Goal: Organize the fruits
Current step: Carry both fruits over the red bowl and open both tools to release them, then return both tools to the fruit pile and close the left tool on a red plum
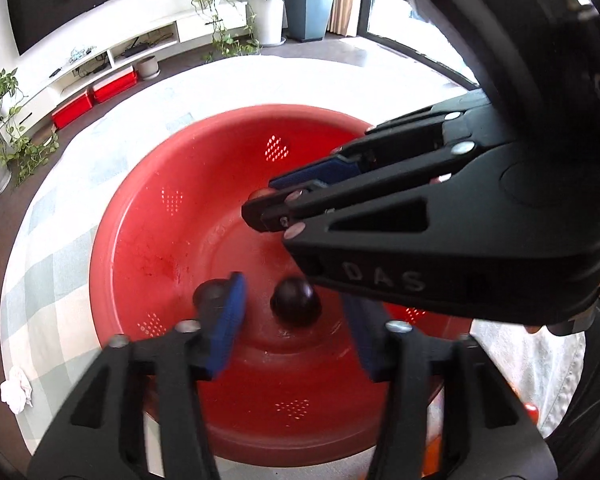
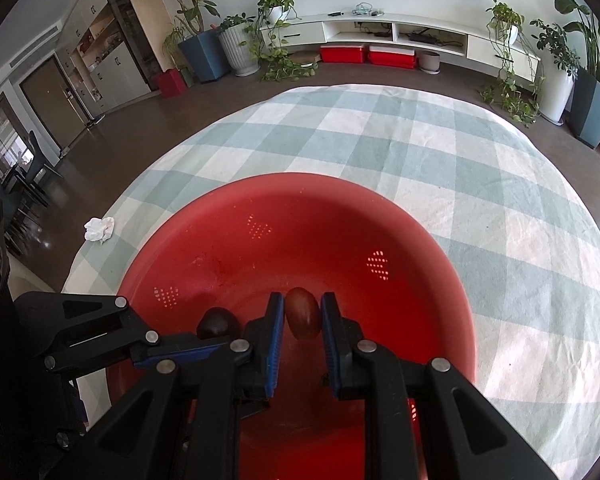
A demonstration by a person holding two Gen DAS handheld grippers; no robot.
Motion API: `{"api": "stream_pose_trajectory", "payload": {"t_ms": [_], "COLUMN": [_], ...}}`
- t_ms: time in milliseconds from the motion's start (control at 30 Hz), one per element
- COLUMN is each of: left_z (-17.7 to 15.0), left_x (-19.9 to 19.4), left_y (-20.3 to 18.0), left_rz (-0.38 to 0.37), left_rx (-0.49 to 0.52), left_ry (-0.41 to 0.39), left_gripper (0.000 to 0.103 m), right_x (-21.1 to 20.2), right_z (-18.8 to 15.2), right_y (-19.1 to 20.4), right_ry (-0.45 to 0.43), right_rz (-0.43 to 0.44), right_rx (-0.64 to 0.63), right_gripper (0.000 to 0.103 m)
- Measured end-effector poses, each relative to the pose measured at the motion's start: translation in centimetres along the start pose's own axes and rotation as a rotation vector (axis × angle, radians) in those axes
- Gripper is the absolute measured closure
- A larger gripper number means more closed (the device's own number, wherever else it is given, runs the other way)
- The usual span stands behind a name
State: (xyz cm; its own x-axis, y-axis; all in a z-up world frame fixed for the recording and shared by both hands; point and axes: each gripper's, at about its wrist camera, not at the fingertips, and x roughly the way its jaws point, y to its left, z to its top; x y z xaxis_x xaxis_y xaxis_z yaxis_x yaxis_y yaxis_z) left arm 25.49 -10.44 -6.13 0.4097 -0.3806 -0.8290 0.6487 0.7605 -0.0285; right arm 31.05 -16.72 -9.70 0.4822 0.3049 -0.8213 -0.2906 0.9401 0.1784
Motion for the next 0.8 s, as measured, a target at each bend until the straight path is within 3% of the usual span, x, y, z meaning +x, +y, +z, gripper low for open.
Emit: {"api": "stream_pose_trajectory", "payload": {"t_ms": [100,267,433,567,800], "left_z": [0.2,0.0,-1.1,-3.1,-9.1], "left_x": [-0.1,-1.4,-5.2,-8.7,-13.3], "left_y": [0.2,0.5,0.8,0.7,-2.4], "left_rz": [0.003,0.004,0.011,0.007,-0.010], "left_rx": [-0.012,-0.025,-0.045,-0.089,-0.104], "left_ry": [-0.007,-0.028,-0.107,-0.183,-0.249], "left_gripper": [0.033,0.033,0.022,0.005,0.000], "right_x": [-0.3,-1.7,-5.4,-9.9,-16.3], "right_z": [-0.1,-0.1,-0.9,-3.2,-9.6], "right_y": [0.1,0.2,0.6,1.3,2.4], "right_ry": [-0.007,-0.035,-0.107,-0.207,-0.339], "right_rz": [-0.005,-0.015,-0.015,-0.002,0.070], "right_rx": [0.003,0.001,0.008,-0.004,0.029], "right_gripper": [0.069,0.063,0.051,0.033,0.016]}}
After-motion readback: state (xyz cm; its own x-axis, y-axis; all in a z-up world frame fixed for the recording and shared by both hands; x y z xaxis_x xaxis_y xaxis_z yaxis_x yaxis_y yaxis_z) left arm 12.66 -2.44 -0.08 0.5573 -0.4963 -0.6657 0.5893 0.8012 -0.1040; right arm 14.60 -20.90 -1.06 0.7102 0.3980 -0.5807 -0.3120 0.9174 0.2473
